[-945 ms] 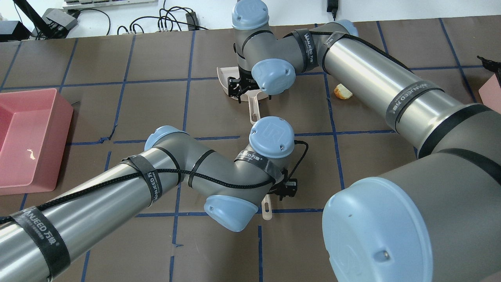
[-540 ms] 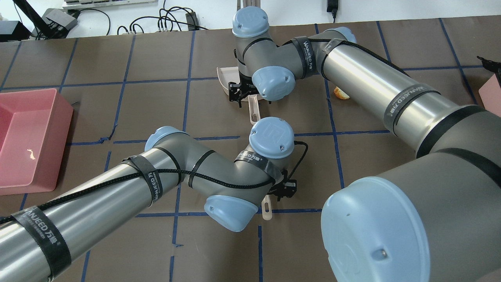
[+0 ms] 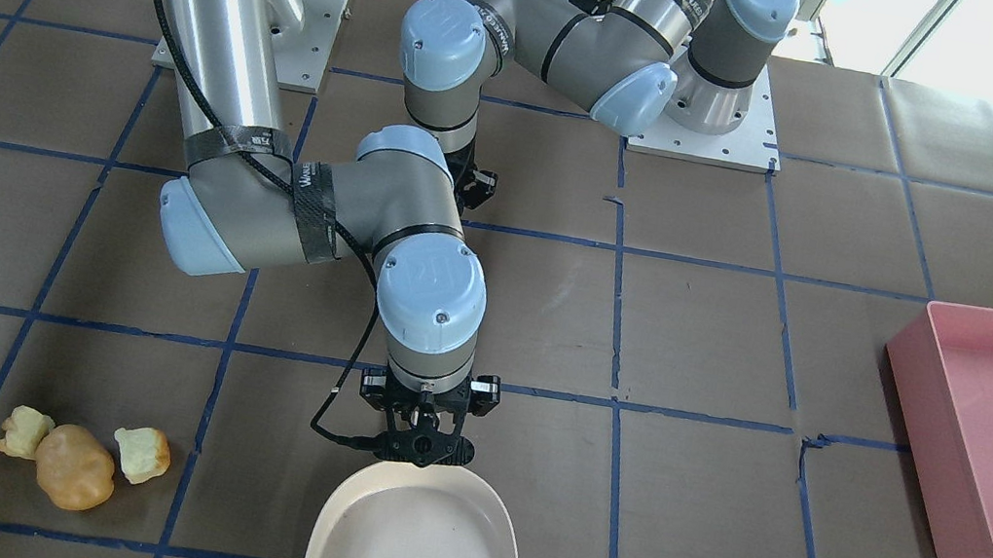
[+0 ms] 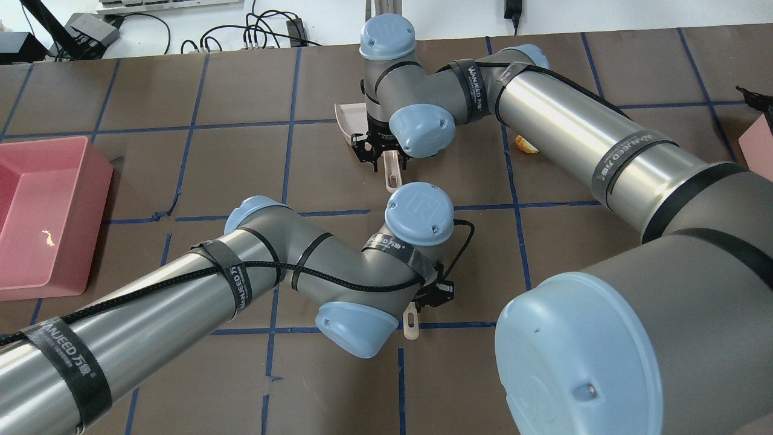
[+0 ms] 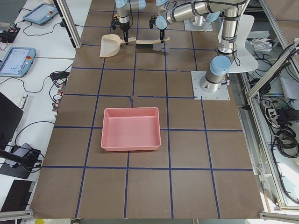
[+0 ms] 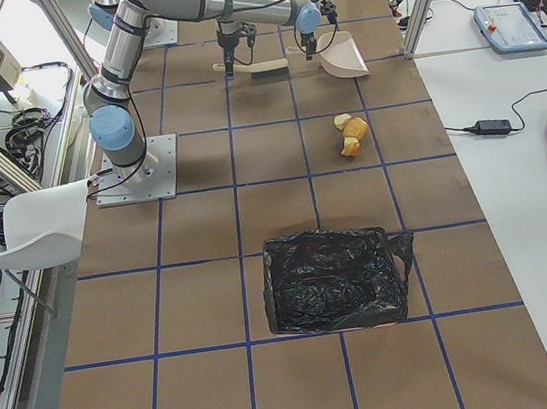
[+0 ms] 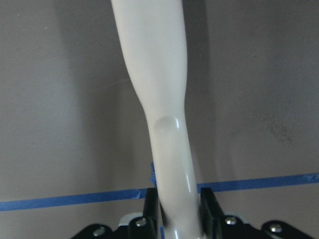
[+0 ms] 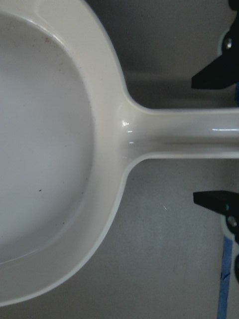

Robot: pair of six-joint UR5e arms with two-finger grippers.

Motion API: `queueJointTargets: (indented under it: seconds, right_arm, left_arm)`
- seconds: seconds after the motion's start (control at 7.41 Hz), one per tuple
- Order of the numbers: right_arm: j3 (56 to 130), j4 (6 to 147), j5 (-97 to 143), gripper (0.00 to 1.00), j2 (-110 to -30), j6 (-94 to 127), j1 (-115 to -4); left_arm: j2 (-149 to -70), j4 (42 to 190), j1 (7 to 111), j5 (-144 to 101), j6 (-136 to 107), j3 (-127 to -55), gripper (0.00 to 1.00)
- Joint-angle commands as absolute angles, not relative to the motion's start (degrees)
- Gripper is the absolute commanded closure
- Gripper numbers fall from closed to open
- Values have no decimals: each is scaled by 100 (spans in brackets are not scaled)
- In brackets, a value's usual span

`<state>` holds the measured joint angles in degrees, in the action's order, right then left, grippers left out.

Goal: Sweep and dump trash in nearest bin
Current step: 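Lift the dustpan with the right gripper and carry it beyond the potato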

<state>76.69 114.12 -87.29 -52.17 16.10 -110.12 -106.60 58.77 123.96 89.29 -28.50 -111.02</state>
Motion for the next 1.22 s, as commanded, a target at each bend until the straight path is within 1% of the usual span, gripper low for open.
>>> queueJointTargets:
  seconds: [0.0, 0.14, 0.4, 0.54, 0.81, 1.08]
  right_arm:
    - [7673, 11399, -8614, 77, -5238, 1617, -10995]
    - [7664, 11356, -8605, 79, -5273, 1617, -10960]
    - [7629, 11338, -8622, 79, -5378, 1565, -10811]
    - [7620, 11181, -8605, 79, -5527, 1512, -10654]
    - [7611, 10506, -8578, 79, -6132, 1031, -10259]
    - [7629, 9673, -8613, 80, -6887, 85, -9654]
  left_arm:
    - [-10626, 5897, 12401, 8938, -2962, -11101, 89]
    - [-10609, 5915, 12401, 8947, -2962, -11101, 96]
    - [-10512, 5976, 12401, 8965, -2971, -11109, 100]
    - [-10503, 5977, 12401, 8965, -3032, -11101, 100]
    - [-10320, 6090, 12393, 9000, -3050, -11092, 100]
    - [-10310, 6108, 12375, 9070, -3233, -10934, 100]
